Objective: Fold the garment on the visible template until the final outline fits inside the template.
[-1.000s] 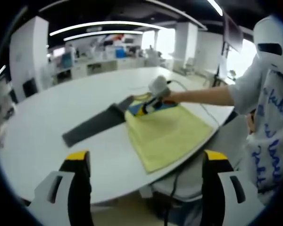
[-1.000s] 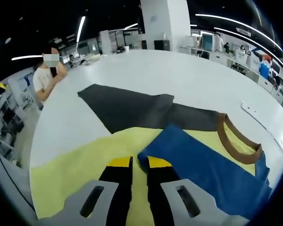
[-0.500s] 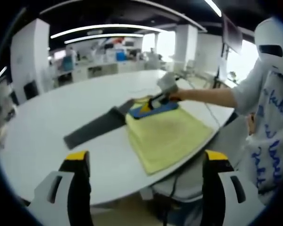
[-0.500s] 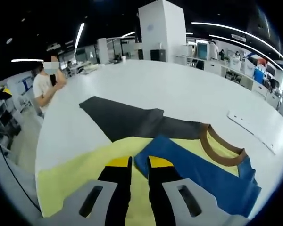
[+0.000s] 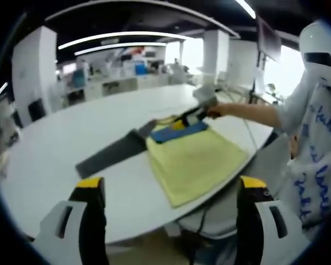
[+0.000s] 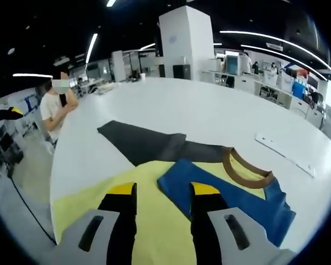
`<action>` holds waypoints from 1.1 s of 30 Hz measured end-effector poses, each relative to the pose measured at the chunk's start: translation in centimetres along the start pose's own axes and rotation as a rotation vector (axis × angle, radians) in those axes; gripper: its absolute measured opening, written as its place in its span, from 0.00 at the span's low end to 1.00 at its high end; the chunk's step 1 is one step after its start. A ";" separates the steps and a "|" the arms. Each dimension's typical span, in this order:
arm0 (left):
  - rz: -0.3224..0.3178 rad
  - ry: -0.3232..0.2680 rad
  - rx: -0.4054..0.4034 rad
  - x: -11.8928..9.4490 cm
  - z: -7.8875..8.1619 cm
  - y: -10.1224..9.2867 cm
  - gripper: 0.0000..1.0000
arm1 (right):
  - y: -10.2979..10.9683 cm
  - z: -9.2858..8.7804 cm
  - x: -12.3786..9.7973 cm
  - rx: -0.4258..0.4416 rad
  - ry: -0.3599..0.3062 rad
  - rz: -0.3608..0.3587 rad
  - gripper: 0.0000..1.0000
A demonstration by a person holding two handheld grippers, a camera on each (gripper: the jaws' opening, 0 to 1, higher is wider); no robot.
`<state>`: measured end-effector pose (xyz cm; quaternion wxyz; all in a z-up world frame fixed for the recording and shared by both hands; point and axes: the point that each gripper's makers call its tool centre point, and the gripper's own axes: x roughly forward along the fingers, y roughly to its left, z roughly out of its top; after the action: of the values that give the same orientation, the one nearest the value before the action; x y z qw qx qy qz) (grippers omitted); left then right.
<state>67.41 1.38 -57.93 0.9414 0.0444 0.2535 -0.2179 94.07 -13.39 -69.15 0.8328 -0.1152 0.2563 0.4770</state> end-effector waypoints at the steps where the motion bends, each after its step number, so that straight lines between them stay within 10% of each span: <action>1: 0.000 0.000 0.003 0.0 0.0 -0.1 0.95 | 0.1 0.0 -0.5 0.004 -0.005 -0.003 0.40; 20: -0.034 -0.049 0.058 -0.4 1.2 -1.3 0.95 | 1.3 0.5 -8.3 0.046 -0.088 -0.084 0.98; 33: -0.076 -0.049 0.088 0.7 1.9 -1.3 0.96 | 4.6 0.5 -12.9 0.046 -0.129 -0.154 1.00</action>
<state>68.26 -0.40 -56.59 0.9356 0.0705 0.2219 -0.2654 84.96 -20.24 -61.52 0.8842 -0.0843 0.2036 0.4119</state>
